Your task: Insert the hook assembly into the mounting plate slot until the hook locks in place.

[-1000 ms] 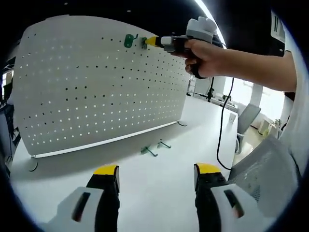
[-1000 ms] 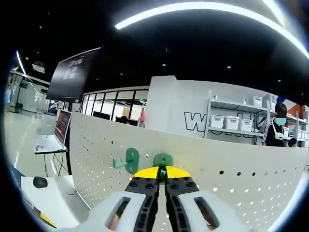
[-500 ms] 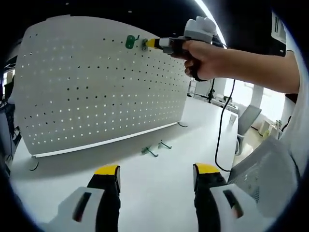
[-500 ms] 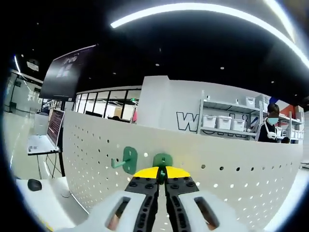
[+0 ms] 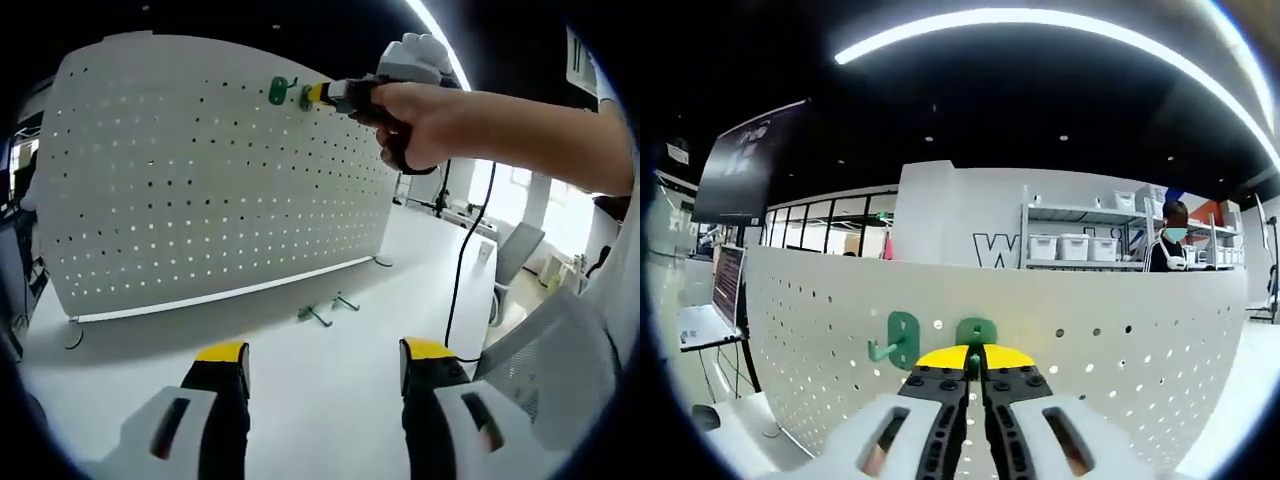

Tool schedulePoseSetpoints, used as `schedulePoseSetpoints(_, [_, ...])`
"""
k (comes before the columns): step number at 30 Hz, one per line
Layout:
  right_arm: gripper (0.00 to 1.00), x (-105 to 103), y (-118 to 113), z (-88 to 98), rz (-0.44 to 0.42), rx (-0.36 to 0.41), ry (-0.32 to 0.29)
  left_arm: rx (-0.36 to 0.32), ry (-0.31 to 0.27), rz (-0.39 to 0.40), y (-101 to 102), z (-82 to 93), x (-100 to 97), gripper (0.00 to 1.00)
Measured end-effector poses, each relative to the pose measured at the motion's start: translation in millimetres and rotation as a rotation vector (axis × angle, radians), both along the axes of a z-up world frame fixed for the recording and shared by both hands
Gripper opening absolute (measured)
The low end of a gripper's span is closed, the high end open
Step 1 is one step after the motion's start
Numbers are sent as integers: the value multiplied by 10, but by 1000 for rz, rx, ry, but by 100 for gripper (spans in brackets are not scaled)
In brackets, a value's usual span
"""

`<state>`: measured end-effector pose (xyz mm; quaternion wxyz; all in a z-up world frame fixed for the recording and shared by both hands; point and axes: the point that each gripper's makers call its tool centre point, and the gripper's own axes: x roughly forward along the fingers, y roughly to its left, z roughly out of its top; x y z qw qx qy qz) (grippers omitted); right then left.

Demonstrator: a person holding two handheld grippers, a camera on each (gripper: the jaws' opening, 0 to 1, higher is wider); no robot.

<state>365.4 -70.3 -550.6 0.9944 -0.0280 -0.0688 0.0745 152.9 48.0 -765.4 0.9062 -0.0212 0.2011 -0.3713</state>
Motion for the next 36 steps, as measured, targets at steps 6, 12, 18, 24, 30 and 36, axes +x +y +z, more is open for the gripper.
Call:
schedulePoseSetpoints(6, [1,-20,1,-16,-18,1,-27,-16,-1,7,9,29,-8,62])
schedulePoseSetpoints(12, [2,-17,1,-20,-31,-8,-23,-27,1,15,28,24,4,61])
schedulePoseSetpoints(18, [2,-23,-1,-31,-27,0,-24,-31,1,18,39,24,3,61])
schedulePoseSetpoints(24, [3,-18,6,-32,-18,-32,-12,-38,4,16,20,32,-3,61])
schedulePoseSetpoints(30, [4,-38,-1,-32,19,-10,-15,-33,3,23,50,26,5,61])
schedulePoseSetpoints(36, [11,-64,64,-42,81,-60,-17,-51,3,18,31,48,-7,62])
